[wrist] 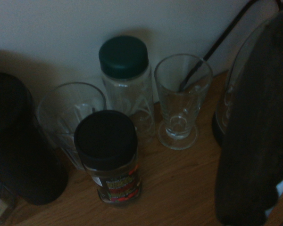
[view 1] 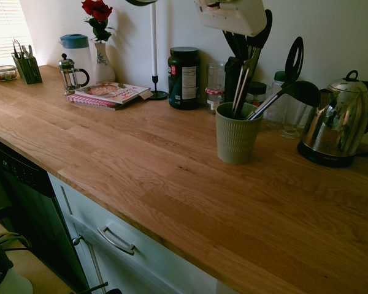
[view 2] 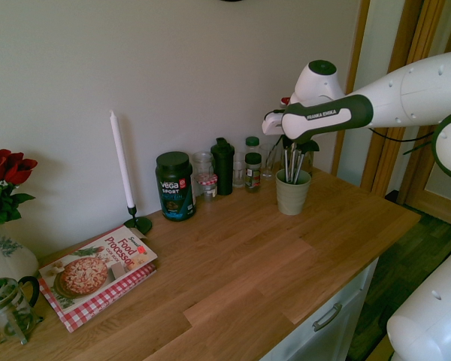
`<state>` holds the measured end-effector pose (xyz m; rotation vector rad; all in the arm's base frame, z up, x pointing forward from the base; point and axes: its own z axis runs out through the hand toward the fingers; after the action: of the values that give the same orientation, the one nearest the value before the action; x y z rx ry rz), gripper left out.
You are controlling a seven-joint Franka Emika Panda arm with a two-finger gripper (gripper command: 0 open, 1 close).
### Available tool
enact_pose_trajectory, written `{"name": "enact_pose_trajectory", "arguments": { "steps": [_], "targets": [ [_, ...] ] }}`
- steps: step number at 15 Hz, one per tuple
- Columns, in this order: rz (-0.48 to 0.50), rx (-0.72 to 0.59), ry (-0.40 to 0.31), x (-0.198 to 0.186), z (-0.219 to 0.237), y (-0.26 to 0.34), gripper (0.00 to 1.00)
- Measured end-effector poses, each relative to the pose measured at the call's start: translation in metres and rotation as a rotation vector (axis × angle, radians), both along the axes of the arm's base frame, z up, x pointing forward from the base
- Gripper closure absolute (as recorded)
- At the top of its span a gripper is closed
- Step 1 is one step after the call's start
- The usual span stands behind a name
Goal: Put the tongs back in the holder
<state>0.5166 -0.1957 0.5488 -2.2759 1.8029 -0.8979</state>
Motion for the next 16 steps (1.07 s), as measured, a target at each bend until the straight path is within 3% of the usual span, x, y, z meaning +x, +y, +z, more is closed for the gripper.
{"name": "enact_pose_trajectory", "arguments": {
  "steps": [8, 13, 16],
  "targets": [
    [0.009, -0.004, 0.056, 0.005, -0.022, 0.007, 0.00],
    [0.009, -0.009, 0.052, 0.004, -0.017, 0.017, 0.00],
    [0.107, 0.095, 0.146, -0.007, 0.009, 0.060, 0.00]
  ]
}}
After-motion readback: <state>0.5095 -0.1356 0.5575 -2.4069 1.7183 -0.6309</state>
